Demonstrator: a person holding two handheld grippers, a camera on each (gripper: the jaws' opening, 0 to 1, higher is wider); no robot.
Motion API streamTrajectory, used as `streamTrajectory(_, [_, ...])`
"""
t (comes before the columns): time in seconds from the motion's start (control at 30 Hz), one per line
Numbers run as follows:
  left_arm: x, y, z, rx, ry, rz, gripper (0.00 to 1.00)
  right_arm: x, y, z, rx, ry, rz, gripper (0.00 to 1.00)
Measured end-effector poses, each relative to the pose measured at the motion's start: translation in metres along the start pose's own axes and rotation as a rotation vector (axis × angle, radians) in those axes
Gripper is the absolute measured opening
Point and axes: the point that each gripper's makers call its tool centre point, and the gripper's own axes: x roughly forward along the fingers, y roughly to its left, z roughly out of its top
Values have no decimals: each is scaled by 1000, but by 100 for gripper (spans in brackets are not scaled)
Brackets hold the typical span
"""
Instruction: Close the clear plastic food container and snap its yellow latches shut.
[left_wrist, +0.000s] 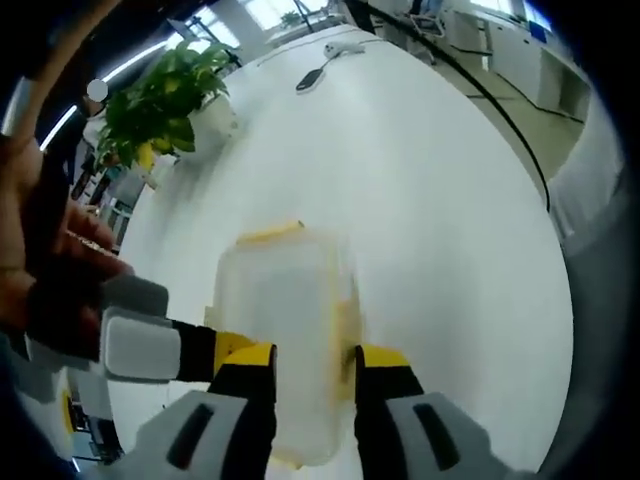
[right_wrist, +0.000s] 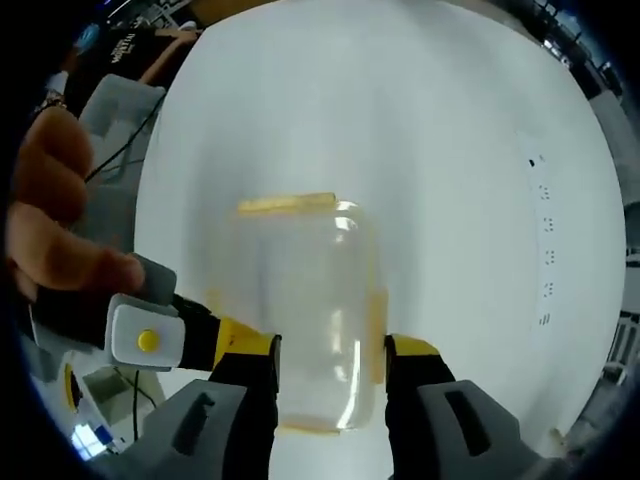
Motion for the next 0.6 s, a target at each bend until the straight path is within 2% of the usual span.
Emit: streamTrajectory(0.6, [0,-1,0,-14,-9,14,21,0,-3,-2,3,-7,-21,39])
